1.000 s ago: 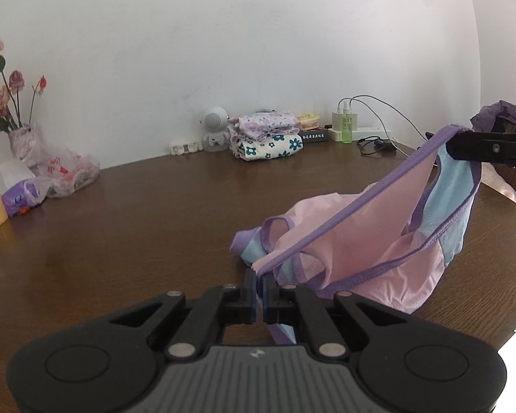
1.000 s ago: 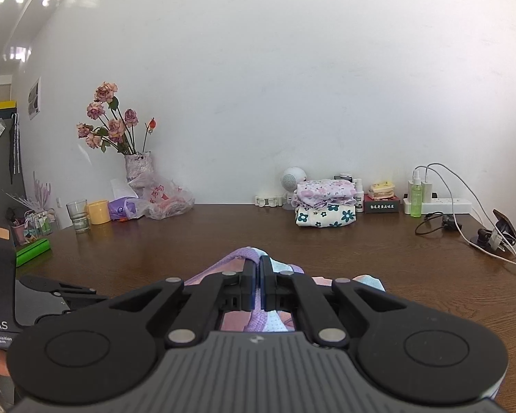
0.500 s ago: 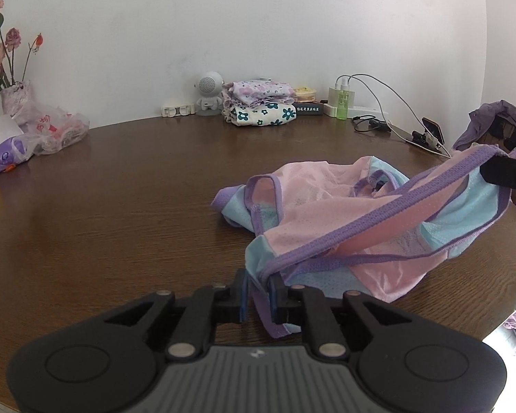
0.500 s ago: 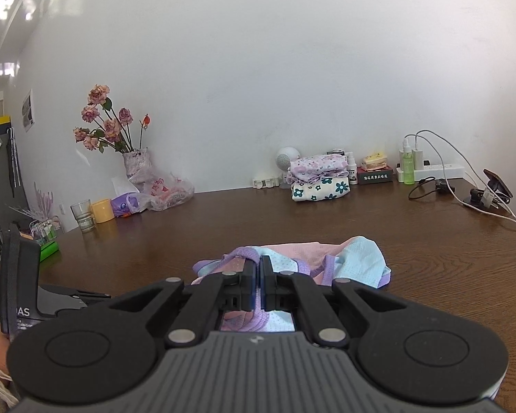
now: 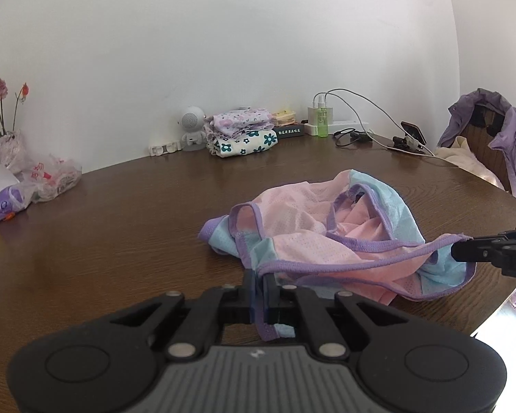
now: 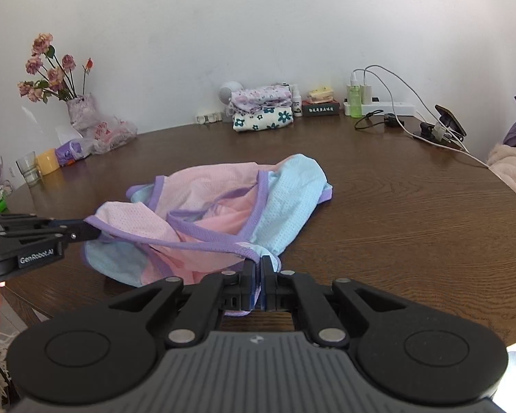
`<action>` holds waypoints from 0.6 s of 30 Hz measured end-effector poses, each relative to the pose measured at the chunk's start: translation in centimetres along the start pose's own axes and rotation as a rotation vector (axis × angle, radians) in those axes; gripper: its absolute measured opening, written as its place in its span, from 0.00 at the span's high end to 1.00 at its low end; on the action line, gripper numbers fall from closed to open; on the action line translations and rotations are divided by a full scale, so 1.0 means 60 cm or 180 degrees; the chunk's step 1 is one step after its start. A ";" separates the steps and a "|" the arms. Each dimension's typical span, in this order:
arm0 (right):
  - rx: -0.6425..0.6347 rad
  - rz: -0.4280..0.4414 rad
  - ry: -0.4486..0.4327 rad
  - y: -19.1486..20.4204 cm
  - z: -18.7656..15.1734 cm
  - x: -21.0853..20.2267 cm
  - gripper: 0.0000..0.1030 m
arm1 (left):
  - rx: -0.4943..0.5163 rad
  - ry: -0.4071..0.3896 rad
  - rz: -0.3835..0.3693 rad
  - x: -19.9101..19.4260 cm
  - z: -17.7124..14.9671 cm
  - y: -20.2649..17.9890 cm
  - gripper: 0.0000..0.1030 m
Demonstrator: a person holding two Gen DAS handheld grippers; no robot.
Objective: Fold clothes
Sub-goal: 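Grasp the purple-trimmed edges of the garment with both grippers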
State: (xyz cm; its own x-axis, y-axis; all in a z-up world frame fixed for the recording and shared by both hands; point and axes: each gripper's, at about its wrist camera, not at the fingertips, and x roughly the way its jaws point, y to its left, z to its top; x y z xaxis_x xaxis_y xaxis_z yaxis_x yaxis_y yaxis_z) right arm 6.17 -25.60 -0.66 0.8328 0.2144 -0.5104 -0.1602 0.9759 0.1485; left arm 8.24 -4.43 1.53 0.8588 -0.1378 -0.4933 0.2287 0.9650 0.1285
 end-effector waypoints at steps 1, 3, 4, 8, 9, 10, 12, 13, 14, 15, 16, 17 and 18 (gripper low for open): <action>-0.0011 -0.0017 0.0025 0.001 -0.002 0.003 0.95 | 0.0026 0.0000 0.0007 -0.001 -0.002 -0.002 0.97; -0.0030 -0.0047 0.0060 0.003 -0.004 0.009 0.94 | 0.0051 0.0017 0.0015 0.000 -0.005 -0.005 0.97; -0.0039 -0.0060 0.0071 0.004 -0.005 0.012 0.94 | 0.0063 0.0024 0.0029 0.001 -0.007 -0.006 0.97; -0.0120 -0.0152 0.0129 0.010 -0.008 0.024 0.93 | 0.0111 0.0054 0.0087 0.003 -0.016 -0.010 0.97; -0.0126 -0.0145 0.0138 0.009 -0.008 0.026 0.93 | 0.0123 0.0061 0.0101 0.004 -0.018 -0.011 0.96; -0.0131 -0.0129 0.0140 0.010 -0.009 0.026 0.94 | 0.0142 0.0062 0.0124 0.005 -0.020 -0.012 0.92; -0.0139 -0.0098 0.0144 0.010 -0.010 0.026 0.94 | 0.0194 0.0043 0.0189 0.004 -0.022 -0.015 0.89; -0.0139 -0.0089 0.0141 0.010 -0.010 0.025 0.95 | 0.0223 0.0027 0.0211 0.003 -0.023 -0.017 0.89; -0.0120 -0.0075 0.0139 0.009 -0.009 0.025 0.95 | 0.0258 0.0003 0.0220 0.001 -0.024 -0.020 0.89; -0.0100 -0.0062 0.0137 0.007 -0.008 0.024 0.95 | 0.0292 -0.0020 0.0229 0.000 -0.024 -0.022 0.89; -0.0074 -0.0046 0.0143 0.005 -0.007 0.024 0.95 | 0.0327 -0.0043 0.0239 -0.001 -0.025 -0.024 0.89; -0.0048 -0.0036 0.0148 0.003 -0.007 0.025 0.95 | 0.0362 -0.0067 0.0248 -0.002 -0.025 -0.026 0.89; -0.0022 -0.0026 0.0153 0.002 -0.006 0.025 0.95 | 0.0396 -0.0090 0.0258 -0.004 -0.026 -0.028 0.89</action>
